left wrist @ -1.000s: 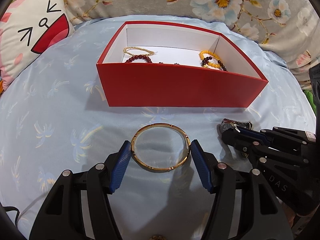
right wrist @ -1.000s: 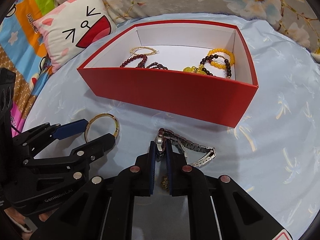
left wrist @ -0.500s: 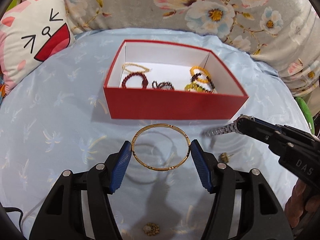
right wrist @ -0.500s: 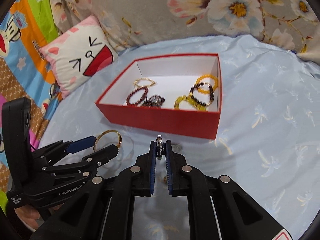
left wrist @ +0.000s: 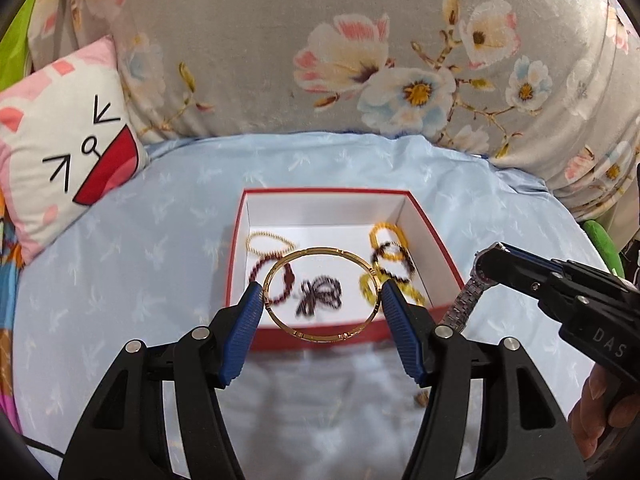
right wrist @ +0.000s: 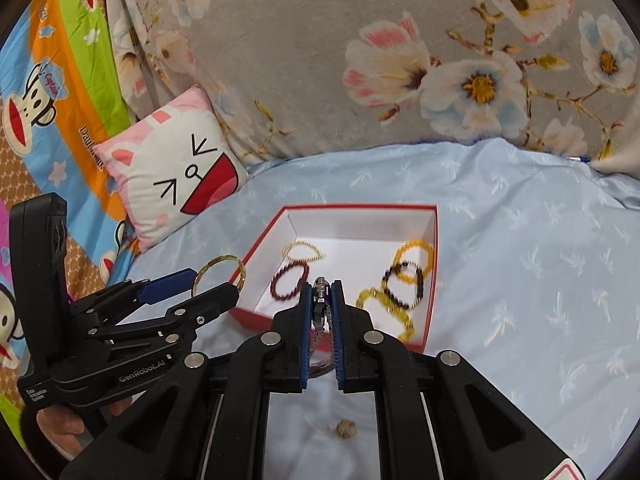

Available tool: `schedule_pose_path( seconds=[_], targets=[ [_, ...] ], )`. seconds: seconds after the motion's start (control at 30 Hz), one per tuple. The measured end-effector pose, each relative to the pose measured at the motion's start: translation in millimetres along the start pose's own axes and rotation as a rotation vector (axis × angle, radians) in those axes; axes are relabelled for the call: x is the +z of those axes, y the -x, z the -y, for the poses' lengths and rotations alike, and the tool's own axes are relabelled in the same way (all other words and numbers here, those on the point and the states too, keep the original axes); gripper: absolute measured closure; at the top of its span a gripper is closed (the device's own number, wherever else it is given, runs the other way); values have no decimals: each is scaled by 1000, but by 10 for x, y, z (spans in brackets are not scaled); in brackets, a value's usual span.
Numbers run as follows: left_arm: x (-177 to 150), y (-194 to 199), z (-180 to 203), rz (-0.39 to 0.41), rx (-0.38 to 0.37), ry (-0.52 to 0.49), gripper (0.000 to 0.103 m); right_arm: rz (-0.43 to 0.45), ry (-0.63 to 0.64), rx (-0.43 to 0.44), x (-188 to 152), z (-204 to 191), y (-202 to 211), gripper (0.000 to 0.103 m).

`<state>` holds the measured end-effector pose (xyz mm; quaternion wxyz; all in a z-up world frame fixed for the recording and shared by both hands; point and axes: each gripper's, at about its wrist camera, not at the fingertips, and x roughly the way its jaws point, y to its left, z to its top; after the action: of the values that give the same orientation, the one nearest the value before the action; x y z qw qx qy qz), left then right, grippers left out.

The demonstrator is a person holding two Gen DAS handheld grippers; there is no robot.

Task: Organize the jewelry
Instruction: 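Carry the bangle and watch into the red box and open both tools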

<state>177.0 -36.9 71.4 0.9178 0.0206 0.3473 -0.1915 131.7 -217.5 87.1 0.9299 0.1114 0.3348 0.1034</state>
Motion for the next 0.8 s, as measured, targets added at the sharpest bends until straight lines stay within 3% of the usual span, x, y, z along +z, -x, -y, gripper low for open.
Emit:
schedule_pose_path(
  seconds=[0.37, 0.5, 0.8],
  targets=[
    [330, -800, -72, -58, 15, -18, 45, -27, -75, -12, 419, 208, -744, 94],
    [345, -1058, -100, -95, 12, -16, 45, -48, -127, 26, 480, 273, -1009, 94],
    [341, -1409, -175, -152, 8, 8, 45, -131, -155, 6, 477, 418, -1557, 94]
  ],
)
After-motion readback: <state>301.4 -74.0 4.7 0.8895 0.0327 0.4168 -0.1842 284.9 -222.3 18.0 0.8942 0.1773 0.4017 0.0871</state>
